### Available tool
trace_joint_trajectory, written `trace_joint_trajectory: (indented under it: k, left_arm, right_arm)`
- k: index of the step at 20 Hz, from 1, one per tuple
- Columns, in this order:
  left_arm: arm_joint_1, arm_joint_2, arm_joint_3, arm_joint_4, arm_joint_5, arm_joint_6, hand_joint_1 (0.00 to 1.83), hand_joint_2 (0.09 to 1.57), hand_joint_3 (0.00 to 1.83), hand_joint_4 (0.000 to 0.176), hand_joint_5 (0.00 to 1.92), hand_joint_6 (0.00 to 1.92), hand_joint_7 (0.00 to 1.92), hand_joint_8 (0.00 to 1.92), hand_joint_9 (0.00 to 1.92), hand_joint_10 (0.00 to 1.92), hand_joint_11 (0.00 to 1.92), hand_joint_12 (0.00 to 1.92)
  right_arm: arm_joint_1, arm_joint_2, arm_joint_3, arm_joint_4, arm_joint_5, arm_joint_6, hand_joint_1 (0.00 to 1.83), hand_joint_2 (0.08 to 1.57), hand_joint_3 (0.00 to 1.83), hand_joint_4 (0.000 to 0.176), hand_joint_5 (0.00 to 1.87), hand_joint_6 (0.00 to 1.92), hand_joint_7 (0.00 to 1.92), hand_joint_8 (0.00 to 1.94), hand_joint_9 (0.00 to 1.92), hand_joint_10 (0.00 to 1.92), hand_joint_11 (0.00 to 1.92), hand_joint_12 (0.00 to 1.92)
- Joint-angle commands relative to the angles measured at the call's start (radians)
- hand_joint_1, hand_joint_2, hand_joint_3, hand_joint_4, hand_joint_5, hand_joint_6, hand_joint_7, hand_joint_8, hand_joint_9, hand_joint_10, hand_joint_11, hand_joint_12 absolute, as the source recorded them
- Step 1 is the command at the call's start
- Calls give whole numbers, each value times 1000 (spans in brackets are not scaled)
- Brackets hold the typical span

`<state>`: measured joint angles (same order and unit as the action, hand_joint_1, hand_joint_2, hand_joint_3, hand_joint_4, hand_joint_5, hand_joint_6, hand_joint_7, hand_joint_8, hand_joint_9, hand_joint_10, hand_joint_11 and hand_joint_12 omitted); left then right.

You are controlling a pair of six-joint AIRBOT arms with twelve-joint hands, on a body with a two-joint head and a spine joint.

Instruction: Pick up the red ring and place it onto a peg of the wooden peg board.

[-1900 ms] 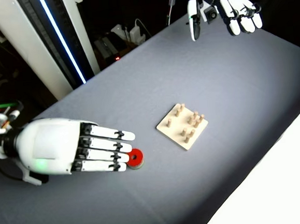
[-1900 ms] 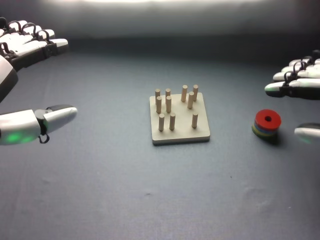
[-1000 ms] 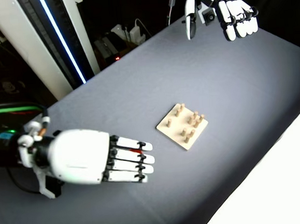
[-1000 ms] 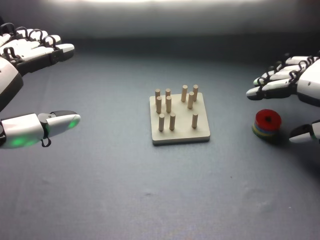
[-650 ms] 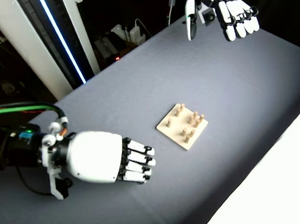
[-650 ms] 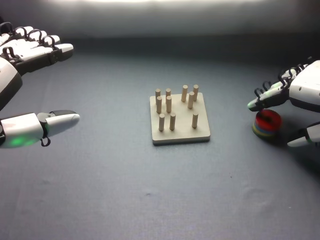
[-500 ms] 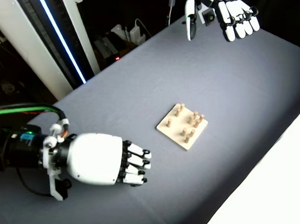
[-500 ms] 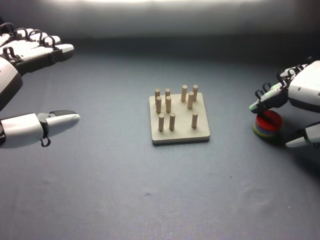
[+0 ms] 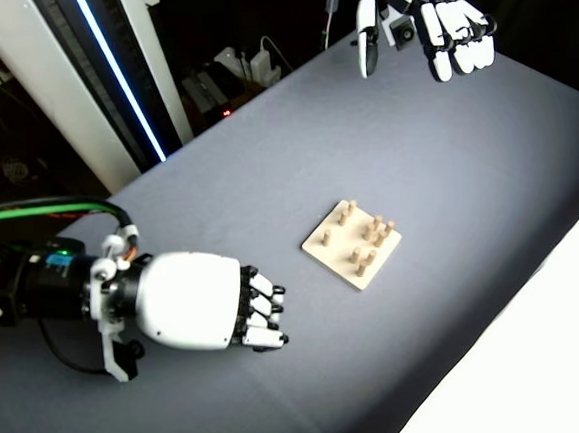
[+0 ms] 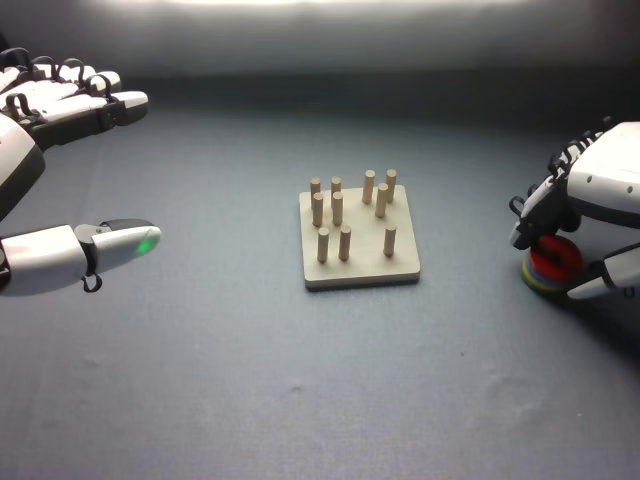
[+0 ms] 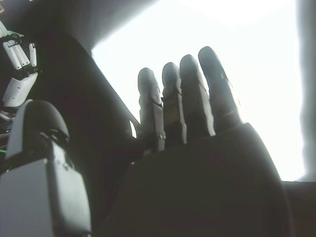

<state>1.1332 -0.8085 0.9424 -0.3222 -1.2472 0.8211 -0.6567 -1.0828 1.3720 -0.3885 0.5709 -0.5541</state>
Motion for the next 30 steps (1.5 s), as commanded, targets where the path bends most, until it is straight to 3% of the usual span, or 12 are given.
trace_joint_trajectory:
  k: [1, 2, 3, 5, 9, 11, 12, 14, 17, 21, 23, 30]
  left_arm:
    - [-9, -3, 6, 5, -120, -5, 617, 1066, 1, 0, 424, 1, 282, 2, 214, 5, 0, 457]
    - [-9, -3, 6, 5, -120, -6, 628, 1059, 0, 0, 435, 6, 291, 6, 221, 8, 0, 443]
    - [-9, -3, 6, 5, -120, -6, 635, 1056, 0, 0, 438, 3, 297, 4, 229, 7, 0, 468]
    - [-9, -3, 6, 5, -121, -6, 643, 1049, 0, 9, 432, 0, 291, 1, 223, 2, 0, 434]
    - [-9, -3, 6, 4, -122, -6, 594, 1057, 0, 0, 431, 2, 305, 2, 247, 6, 0, 506]
    - [-9, -3, 6, 3, -127, -7, 604, 1053, 0, 0, 446, 7, 312, 3, 252, 6, 0, 517]
    - [-9, -3, 6, 3, -128, -7, 604, 1048, 0, 0, 458, 4, 326, 3, 251, 3, 0, 453]
    - [-8, -4, 7, 2, -128, -7, 595, 1042, 0, 0, 462, 2, 329, 1, 259, 4, 0, 409]
    - [-7, -4, 7, 1, -124, -7, 618, 1033, 0, 0, 458, 0, 333, 1, 265, 5, 0, 391]
    - [-3, -2, 9, 1, -114, -8, 623, 1015, 0, 9, 465, 1, 316, 1, 263, 1, 0, 470]
    - [0, -1, 9, 1, -112, -10, 635, 1006, 0, 0, 479, 2, 301, 0, 244, 1, 0, 429]
    - [2, -1, 11, 1, -111, -13, 645, 1002, 1, 0, 506, 1, 344, 4, 277, 3, 0, 497]
  right_arm:
    - [12, 2, 6, 21, 80, 0, 1265, 1060, 0, 0, 1081, 657, 1132, 887, 998, 699, 698, 1361]
    - [12, 2, 6, 21, 80, 0, 1274, 1036, 0, 0, 1150, 568, 1200, 762, 1041, 670, 681, 1348]
    - [12, 2, 6, 21, 80, 0, 1367, 1053, 0, 0, 1134, 594, 1176, 743, 947, 1048, 644, 1337]
    - [14, 2, 6, 21, 81, 0, 1384, 1076, 0, 0, 1121, 638, 1100, 837, 874, 1220, 579, 1388]
    - [35, 2, -6, 18, 174, 36, 1276, 1071, 1, 0, 1237, 367, 998, 1163, 878, 1074, 608, 1542]
    - [58, 0, -13, 18, 228, 51, 1248, 1088, 0, 0, 1077, 689, 1041, 1070, 964, 987, 710, 1528]
    - [71, -5, -16, 18, 250, 52, 1185, 1091, 2, 0, 1047, 846, 933, 1523, 952, 1720, 904, 1842]
    - [99, -23, -16, 13, 279, 54, 1173, 1079, 0, 0, 1061, 862, 1000, 1580, 1047, 1913, 1078, 1918]
    - [143, -40, -9, -3, 291, 54, 1278, 1037, 1, 0, 1149, 549, 1194, 829, 991, 941, 587, 1452]
    - [164, -106, 25, -19, 290, 74, 1270, 1026, 0, 0, 1129, 657, 1278, 584, 1166, 612, 807, 1231]
    - [169, -128, 41, -28, 275, 83, 1386, 1043, 0, 0, 1072, 776, 1245, 505, 1027, 1034, 776, 1106]
    - [172, -179, 82, -32, 213, 83, 1398, 1030, 0, 0, 1109, 715, 1280, 415, 1041, 1016, 753, 1196]
